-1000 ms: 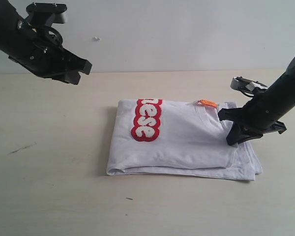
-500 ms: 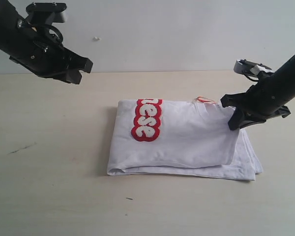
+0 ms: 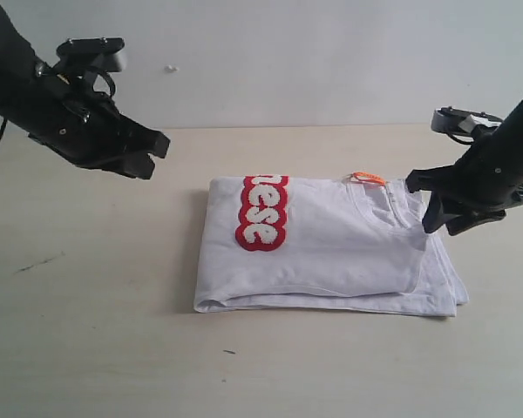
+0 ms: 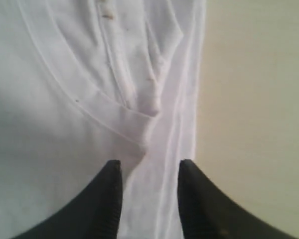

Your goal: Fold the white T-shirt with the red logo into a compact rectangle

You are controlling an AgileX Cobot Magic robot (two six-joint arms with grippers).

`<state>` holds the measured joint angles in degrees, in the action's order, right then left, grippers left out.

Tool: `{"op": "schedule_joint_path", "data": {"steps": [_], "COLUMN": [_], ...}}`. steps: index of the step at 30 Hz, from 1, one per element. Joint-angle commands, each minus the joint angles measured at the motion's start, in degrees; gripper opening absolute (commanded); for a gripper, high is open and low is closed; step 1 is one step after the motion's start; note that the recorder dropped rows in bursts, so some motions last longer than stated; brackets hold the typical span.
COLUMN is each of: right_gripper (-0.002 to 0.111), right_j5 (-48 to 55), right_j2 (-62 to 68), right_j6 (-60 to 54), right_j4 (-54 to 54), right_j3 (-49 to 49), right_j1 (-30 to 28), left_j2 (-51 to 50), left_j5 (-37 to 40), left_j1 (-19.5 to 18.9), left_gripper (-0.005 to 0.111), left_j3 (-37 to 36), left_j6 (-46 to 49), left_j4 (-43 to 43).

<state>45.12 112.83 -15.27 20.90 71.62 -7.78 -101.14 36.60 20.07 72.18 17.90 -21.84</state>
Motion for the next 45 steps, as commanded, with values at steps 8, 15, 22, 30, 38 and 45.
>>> {"op": "schedule_joint_path", "data": {"steps": [8, 15, 22, 30, 38, 45], "right_gripper": [0.0, 0.0, 0.0, 0.0, 0.0, 0.0], "right_j5": [-1.86, -1.86, -1.86, -1.99, -1.57, -0.46], "right_j2": [5.46, 5.86, 1.05, -6.37, -12.35, -18.36], "right_j6": [-8.05, -8.05, -8.17, -8.75, -8.75, -9.12], "right_j4": [3.53, 3.95, 5.22, 7.53, 10.81, 12.14], "right_j3": [-2.79, -2.79, -2.69, -2.69, -2.69, -2.56], "right_j1": [8.81, 8.81, 8.81, 8.81, 8.81, 8.81], "left_j2": [-9.68, -17.45, -19.64, -12.88, -15.46, -24.13], "left_j5": [2.41, -0.35, 1.2, -0.77, -11.86, -7.82], "left_j1": [8.93, 12.61, 12.5, 12.5, 12.5, 12.5], "left_gripper": [0.0, 0.0, 0.0, 0.0, 0.0, 0.0], "left_j3": [-1.67, -1.67, -1.41, 0.94, 2.24, 6.15], "left_j6": [24.37, 24.68, 21.08, 20.98, 20.64, 19.99], "left_j4": [-20.78, -20.35, -16.1, -16.1, -16.23, -13.43]}}
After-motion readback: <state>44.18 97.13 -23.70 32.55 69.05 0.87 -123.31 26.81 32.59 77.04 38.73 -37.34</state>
